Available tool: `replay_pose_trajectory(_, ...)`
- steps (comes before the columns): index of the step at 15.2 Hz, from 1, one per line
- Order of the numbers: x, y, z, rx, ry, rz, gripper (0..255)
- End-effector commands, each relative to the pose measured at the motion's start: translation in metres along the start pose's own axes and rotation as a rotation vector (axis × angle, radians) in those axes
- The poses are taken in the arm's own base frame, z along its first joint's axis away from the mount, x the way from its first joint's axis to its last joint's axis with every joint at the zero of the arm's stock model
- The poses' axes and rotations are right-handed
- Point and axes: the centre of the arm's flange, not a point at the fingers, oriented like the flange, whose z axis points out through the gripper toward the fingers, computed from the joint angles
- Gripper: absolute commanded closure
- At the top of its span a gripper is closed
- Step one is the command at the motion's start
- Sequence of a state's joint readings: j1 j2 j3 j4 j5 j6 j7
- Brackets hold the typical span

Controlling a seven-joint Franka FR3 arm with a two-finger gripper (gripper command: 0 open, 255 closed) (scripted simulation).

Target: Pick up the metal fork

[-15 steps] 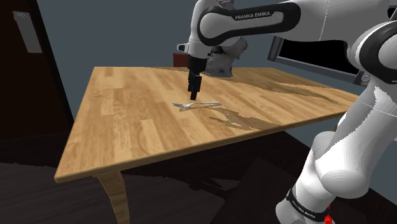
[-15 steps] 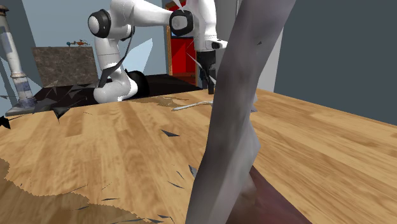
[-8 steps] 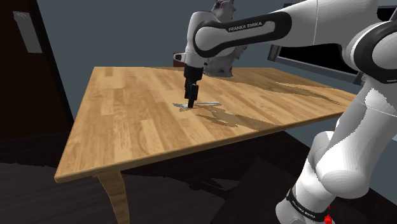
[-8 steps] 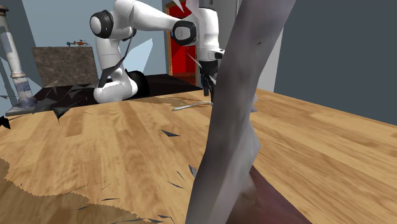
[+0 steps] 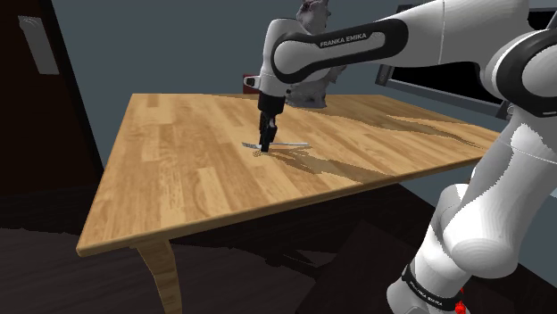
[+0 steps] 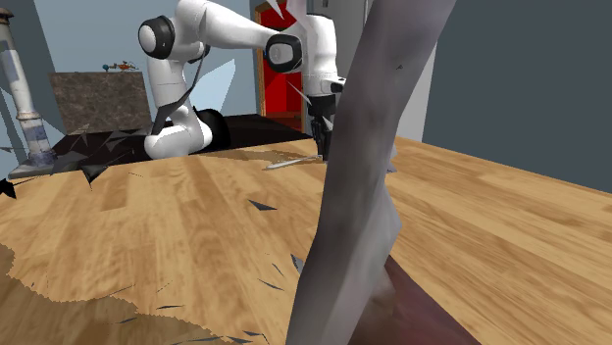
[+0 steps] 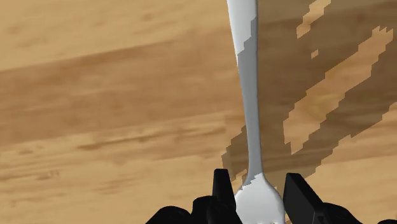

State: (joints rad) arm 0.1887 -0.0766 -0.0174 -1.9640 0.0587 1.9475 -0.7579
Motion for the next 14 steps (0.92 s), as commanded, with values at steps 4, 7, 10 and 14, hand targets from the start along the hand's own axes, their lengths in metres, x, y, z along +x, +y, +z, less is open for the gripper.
replay_pose_trajectory(4,0.001,-0.001,0.005,0.009,-0.008,-0.002,255)
replay_pose_trajectory(7,0.002,-0.001,-0.011,0.009,-0.008,-0.002,255)
replay_pose_trajectory(10,0.004,-0.001,-0.027,0.009,-0.008,-0.002,255)
replay_pose_trajectory(14,0.005,-0.001,-0.048,0.009,-0.008,-0.002,255)
